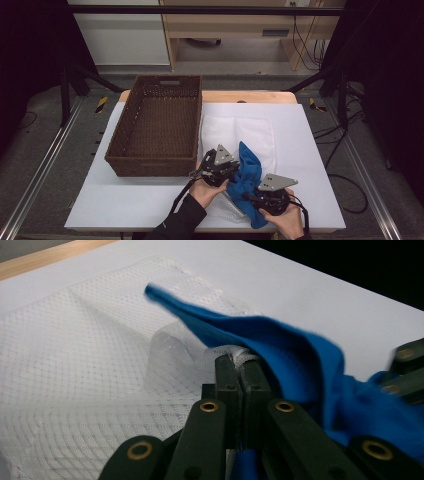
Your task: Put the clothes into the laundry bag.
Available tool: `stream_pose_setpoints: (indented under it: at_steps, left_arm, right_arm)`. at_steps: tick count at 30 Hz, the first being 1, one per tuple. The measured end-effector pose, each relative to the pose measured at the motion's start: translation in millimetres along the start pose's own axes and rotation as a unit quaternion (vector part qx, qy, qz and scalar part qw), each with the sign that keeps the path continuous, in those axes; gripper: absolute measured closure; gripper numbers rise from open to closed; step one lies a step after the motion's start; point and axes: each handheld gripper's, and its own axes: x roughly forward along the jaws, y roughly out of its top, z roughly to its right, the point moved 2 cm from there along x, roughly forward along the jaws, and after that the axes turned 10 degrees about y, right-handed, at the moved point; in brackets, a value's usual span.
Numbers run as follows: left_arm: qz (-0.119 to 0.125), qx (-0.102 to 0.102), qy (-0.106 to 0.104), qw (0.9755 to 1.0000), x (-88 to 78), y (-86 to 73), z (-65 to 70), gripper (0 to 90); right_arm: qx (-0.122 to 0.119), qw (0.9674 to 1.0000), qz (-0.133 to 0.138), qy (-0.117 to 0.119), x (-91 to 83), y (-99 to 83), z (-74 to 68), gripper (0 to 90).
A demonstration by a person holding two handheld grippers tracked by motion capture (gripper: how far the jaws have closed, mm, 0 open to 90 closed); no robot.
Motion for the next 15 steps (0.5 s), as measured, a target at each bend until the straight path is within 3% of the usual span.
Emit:
stream_pose_setpoints:
  at_steps: [3,8,11,15]
  left_arm:
    - [0.001,0.003,-0.004,1.0000,-3.0,-0.6,2.1,89.2]
    - [0.002,0.000,0.001,1.0000,-2.4,-4.6,-2.4,89.2]
    - [0.000,-0.006,0.003,1.0000,-1.6,-6.7,-7.0,89.1]
    - [0.001,-0.006,0.007,1.0000,-2.2,-8.5,-9.6,89.1]
  right_arm:
    - [0.013,0.9997,-0.017,-0.013,13.1,-4.4,4.5,71.1]
    - [0.007,0.9993,-0.020,-0.030,21.8,-7.4,2.5,64.6]
    - [0.004,0.9998,-0.006,-0.021,15.9,-6.2,0.7,56.5]
    - [0.004,0.9993,0.034,-0.012,-0.8,-2.0,-4.3,42.9]
